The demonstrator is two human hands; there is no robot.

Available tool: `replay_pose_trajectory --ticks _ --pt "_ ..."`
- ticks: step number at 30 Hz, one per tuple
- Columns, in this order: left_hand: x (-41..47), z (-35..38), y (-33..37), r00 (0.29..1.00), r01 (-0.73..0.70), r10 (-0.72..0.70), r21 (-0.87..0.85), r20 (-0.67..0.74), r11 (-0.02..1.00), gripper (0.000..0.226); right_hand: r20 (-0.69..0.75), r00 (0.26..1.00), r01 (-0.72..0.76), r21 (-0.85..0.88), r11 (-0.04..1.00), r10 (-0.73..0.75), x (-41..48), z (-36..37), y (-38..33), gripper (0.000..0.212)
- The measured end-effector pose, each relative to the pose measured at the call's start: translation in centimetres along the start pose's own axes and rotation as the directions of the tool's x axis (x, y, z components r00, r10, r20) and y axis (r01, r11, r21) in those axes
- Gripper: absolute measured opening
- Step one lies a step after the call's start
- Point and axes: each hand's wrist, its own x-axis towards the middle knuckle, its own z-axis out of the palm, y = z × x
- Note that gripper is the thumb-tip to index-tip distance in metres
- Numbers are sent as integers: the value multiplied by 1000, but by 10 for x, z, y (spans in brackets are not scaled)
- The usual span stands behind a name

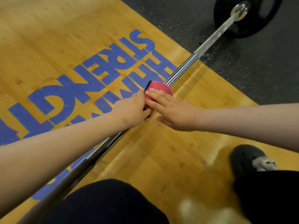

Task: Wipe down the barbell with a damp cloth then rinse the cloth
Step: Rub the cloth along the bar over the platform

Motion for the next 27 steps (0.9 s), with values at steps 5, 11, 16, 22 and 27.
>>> replay_pose_trajectory --ticks 5,11,16,22,27 --pt "6 11 17 995 85 -80 73 -66 994 43 -75 985 152 -78 985 -158 -2 7 28 58" --pt "39 9 49 984 173 -168 82 -63 981 41 -163 956 236 -75 969 -246 -7 13 77 59" --pt "93 3 88 962 270 -269 22 -43 963 40 -203 949 247 -9 969 -243 -15 12 144 59" --pt "165 -7 126 947 320 -319 -110 23 941 37 -433 900 117 140 983 -45 -22 20 206 61" --pt "182 -2 149 913 368 -342 89 -221 926 61 -493 870 43 110 993 18 -25 34 232 71"
